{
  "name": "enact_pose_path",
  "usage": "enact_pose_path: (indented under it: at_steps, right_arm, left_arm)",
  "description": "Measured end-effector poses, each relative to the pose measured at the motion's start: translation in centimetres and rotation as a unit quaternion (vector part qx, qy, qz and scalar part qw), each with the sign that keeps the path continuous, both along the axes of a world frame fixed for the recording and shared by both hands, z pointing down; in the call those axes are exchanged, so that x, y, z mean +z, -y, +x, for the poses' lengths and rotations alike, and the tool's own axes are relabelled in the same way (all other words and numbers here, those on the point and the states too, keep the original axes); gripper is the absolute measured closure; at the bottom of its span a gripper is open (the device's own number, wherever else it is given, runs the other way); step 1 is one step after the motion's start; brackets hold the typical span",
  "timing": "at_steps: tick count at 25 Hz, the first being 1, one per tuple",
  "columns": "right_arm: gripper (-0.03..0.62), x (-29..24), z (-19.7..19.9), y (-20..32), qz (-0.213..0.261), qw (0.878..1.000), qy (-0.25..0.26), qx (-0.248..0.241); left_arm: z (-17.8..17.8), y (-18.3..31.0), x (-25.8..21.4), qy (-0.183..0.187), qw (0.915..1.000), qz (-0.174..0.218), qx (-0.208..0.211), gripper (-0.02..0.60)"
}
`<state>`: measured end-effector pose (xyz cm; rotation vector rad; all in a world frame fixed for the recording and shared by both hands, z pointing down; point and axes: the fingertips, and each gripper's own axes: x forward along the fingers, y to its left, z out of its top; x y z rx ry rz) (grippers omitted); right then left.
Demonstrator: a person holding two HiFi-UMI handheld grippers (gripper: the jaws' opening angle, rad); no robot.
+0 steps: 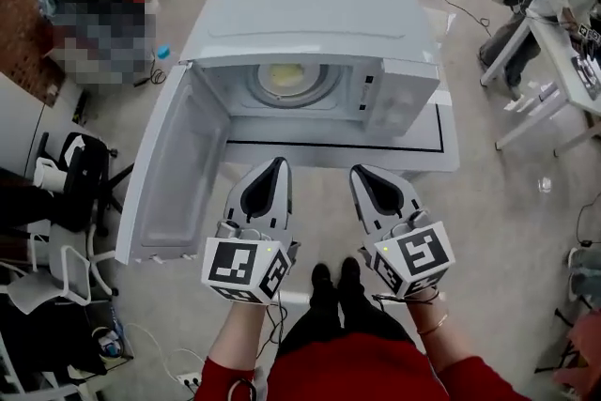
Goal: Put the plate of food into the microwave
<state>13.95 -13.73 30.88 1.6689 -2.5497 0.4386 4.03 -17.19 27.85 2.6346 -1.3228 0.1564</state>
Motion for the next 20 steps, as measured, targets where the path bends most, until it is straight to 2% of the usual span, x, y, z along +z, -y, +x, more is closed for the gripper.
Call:
enact_pose_path:
  at_steps: [3,6,12,16,20]
  right_arm:
    - [0.58,0.1,0.2,-1.5,-0.003,1.0,0.006,0.007]
    - [0.58,-0.6,0.7,-2.2,0.003,1.0,0.009,0.014]
    - [0.58,-2.2,1.2,-2.9,0.022,1.0,0.011,0.015]
    - [0.58,-2.6,1.8,-3.4,0.032,0.999,0.0,0.008]
    - [0.58,-2.9,1.8,-3.5,0.038,0.999,-0.011,0.001]
  left_arm:
    - [0.5,-1.8,0.7,0.029,0.9995,-0.006,0.005,0.572]
    - [1.1,-2.6,0.8,0.039,0.9992,-0.006,0.011,0.572]
    - [1.5,-3.7,-0.3,0.032,0.9993,0.002,0.019,0.572]
    - [2.3,-4.5,-0.6,0.041,0.9989,0.014,0.02,0.572]
    - [2.1,-4.8,-0.2,0.016,0.9997,-0.006,0.019,0.572]
